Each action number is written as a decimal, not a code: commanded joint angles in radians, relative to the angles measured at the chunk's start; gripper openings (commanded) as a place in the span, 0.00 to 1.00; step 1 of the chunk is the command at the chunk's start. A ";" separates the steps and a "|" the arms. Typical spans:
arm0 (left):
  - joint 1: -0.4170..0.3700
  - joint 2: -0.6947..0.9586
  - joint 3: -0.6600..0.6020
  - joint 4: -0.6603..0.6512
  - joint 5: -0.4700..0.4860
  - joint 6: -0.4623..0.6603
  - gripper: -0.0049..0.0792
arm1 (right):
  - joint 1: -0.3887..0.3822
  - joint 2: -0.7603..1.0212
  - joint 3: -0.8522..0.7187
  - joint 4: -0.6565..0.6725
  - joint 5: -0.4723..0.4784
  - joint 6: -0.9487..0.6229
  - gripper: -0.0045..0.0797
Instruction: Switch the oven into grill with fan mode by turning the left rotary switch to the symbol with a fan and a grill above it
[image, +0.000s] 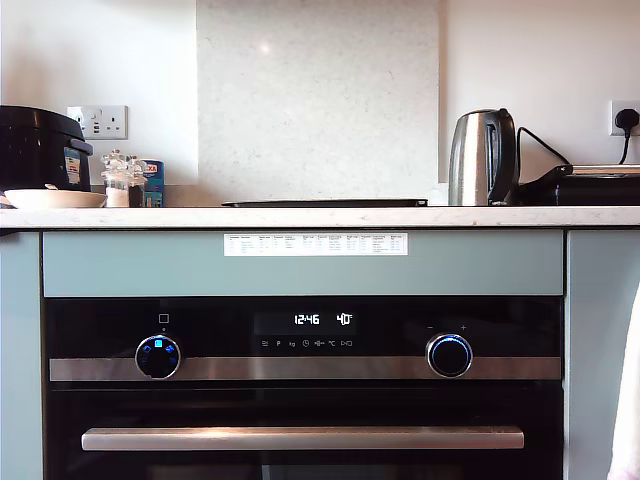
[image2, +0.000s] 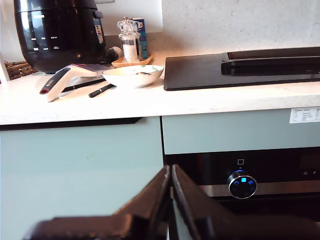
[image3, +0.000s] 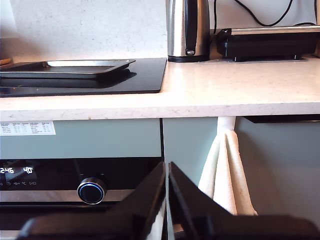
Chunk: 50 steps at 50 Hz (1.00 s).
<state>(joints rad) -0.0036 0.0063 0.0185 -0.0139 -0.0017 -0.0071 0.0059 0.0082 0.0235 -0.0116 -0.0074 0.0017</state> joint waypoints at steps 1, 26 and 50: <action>0.093 -0.019 0.035 0.067 0.256 -0.188 0.04 | 0.085 0.079 0.108 -0.038 -0.047 0.130 0.04; 0.092 -0.019 0.035 0.065 0.340 -0.189 0.04 | 0.180 0.081 0.108 -0.061 -0.282 0.177 0.04; -0.036 -0.018 0.035 -0.039 0.374 -0.240 0.04 | 0.570 0.191 0.108 -0.119 -0.190 0.125 0.04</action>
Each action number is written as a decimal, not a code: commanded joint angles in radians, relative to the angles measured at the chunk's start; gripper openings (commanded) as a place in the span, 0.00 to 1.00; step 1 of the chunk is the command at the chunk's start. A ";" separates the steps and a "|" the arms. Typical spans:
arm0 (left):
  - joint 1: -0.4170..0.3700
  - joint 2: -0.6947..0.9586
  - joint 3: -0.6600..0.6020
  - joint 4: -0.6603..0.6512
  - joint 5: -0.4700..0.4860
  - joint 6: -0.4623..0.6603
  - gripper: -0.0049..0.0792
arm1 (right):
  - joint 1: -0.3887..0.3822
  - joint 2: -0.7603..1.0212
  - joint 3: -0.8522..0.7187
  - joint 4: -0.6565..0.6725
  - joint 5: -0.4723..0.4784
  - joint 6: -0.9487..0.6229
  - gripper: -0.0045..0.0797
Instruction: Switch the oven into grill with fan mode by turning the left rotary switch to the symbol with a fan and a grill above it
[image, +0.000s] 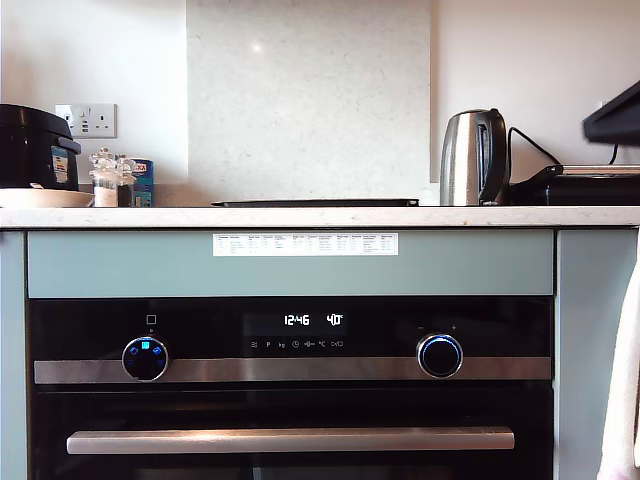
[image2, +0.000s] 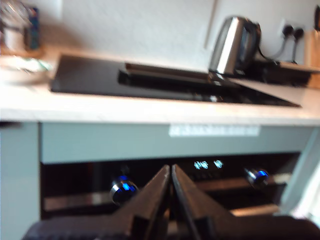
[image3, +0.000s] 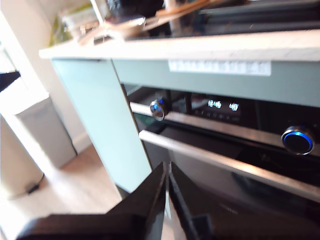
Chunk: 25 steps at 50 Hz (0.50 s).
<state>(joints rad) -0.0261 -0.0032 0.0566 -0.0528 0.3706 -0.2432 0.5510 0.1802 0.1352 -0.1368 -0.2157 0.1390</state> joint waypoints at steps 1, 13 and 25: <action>-0.020 -0.009 -0.003 -0.003 -0.003 -0.003 0.04 | 0.039 0.026 -0.004 0.005 0.027 -0.012 0.04; -0.092 0.004 -0.003 -0.053 -0.089 -0.004 0.04 | 0.135 0.111 -0.004 0.024 0.103 -0.013 0.04; -0.151 0.081 -0.003 -0.073 -0.155 -0.027 0.04 | 0.176 0.164 -0.004 0.051 0.122 -0.013 0.04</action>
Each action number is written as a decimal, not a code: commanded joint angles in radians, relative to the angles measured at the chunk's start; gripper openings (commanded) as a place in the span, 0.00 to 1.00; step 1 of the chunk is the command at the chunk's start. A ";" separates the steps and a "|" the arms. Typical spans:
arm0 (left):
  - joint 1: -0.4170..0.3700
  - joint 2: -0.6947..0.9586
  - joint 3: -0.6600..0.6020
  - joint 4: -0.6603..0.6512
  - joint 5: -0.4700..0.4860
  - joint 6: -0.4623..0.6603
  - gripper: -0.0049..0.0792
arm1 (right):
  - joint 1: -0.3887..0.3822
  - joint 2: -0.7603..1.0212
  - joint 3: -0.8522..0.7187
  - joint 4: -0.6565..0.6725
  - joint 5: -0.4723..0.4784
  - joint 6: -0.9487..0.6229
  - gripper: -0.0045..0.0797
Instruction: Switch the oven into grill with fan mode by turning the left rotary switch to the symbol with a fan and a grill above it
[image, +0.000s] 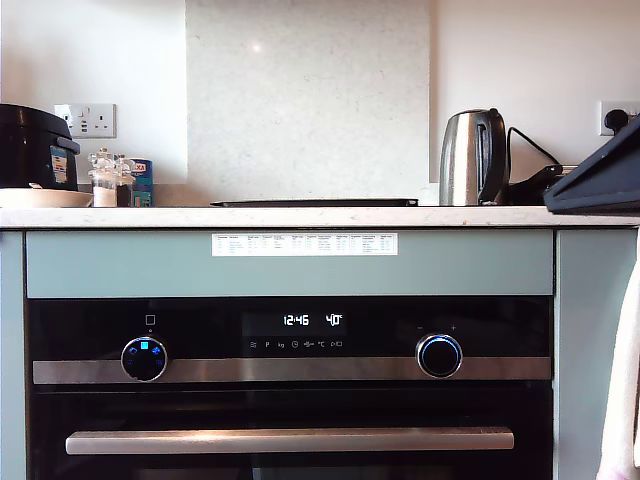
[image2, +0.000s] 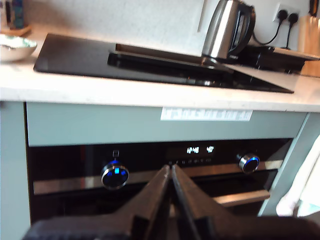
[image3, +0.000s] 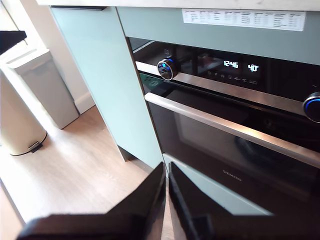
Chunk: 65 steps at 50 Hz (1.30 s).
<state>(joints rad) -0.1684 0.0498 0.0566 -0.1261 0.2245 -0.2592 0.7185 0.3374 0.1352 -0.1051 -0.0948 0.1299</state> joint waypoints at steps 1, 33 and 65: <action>-0.013 0.039 -0.002 -0.003 -0.012 -0.021 0.04 | 0.009 0.009 -0.004 0.023 0.001 -0.003 0.04; -0.179 0.465 0.037 0.201 -0.110 -0.048 0.04 | 0.009 0.018 -0.004 0.040 0.001 -0.003 0.04; -0.234 0.933 0.063 0.667 -0.165 -0.069 0.04 | 0.008 0.018 -0.004 0.029 0.021 -0.009 0.04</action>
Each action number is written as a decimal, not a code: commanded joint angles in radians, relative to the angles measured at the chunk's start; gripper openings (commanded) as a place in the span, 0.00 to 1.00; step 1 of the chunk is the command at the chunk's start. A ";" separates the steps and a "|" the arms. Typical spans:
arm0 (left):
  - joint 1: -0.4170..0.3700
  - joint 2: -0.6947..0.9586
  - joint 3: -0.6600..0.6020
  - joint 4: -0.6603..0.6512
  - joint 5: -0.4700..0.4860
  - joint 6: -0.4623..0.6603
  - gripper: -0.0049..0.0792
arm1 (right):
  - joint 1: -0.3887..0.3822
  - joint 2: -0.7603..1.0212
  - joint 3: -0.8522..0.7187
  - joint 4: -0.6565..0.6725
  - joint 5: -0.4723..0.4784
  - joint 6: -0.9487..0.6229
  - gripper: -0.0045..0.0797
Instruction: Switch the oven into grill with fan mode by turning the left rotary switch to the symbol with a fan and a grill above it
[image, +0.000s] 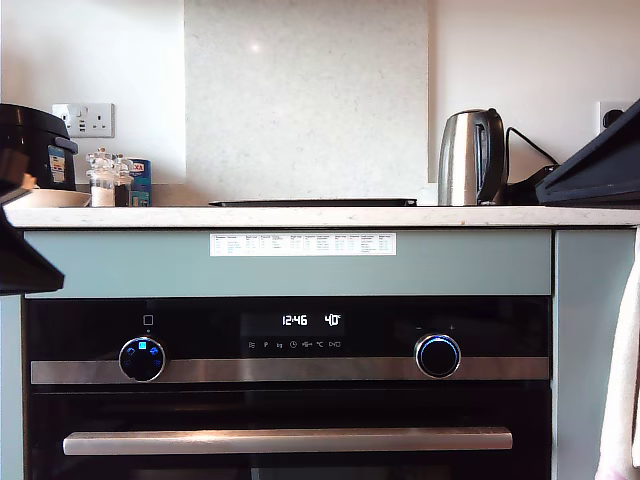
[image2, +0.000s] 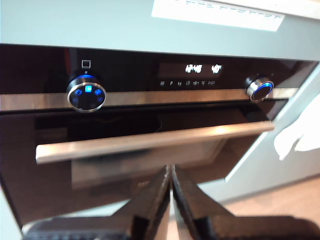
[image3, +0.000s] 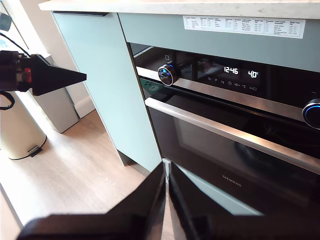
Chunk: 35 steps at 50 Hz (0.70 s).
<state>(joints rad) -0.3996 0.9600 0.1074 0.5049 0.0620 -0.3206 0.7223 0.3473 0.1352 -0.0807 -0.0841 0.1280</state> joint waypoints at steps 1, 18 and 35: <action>-0.003 0.037 0.013 0.054 -0.005 -0.011 0.04 | 0.004 0.008 -0.004 0.002 0.012 -0.010 0.04; -0.003 0.256 0.064 0.237 -0.046 -0.049 0.04 | 0.004 0.008 -0.004 -0.018 0.017 -0.031 0.04; -0.003 0.516 0.188 0.296 -0.098 -0.146 0.04 | 0.004 0.008 -0.004 -0.028 0.026 -0.032 0.04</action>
<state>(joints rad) -0.3996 1.4380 0.3000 0.7750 -0.0299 -0.4397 0.7223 0.3473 0.1352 -0.1093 -0.0647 0.1028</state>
